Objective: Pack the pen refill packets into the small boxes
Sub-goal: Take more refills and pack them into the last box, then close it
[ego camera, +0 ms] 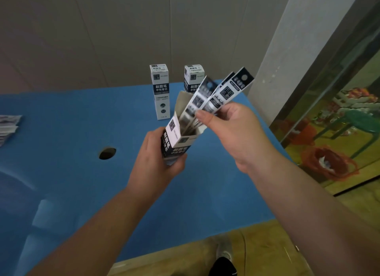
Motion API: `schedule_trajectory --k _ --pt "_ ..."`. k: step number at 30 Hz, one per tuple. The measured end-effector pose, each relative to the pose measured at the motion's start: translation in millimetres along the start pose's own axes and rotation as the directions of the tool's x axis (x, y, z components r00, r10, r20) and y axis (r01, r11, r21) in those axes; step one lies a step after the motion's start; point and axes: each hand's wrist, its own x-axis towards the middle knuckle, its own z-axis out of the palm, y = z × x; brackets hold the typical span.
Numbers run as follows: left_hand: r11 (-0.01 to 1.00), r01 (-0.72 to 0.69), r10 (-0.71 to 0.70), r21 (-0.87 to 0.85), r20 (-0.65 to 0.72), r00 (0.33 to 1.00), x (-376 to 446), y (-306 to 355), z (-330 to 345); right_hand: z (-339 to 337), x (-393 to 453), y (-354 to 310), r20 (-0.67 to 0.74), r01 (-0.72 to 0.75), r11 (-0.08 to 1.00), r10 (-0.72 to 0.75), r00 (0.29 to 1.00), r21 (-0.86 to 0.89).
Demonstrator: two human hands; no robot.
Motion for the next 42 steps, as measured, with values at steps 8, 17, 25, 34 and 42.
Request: schedule_trajectory --k 8,17,25,34,42 --pt "0.991 0.078 -0.077 -0.104 0.018 0.997 5 1 3 -5 9 4 0.023 0.157 0.986 -0.156 0.987 -0.047" --pt "0.952 0.247 -0.220 -0.181 0.157 0.963 25 14 24 -21 21 22 0.023 0.164 0.985 -0.163 0.986 -0.053" --pt "0.920 0.308 -0.240 -0.244 0.271 0.932 69 20 62 -41 46 38 -0.109 0.047 0.989 -0.032 0.994 0.137" --pt "0.925 0.325 -0.263 -0.197 0.286 0.921 76 10 83 -59 54 60 -0.104 -0.071 0.996 0.077 0.992 0.058" --pt "0.918 0.378 -0.327 -0.121 0.308 0.893 67 3 86 -70 45 66 -0.026 -0.268 0.963 0.268 0.963 -0.007"
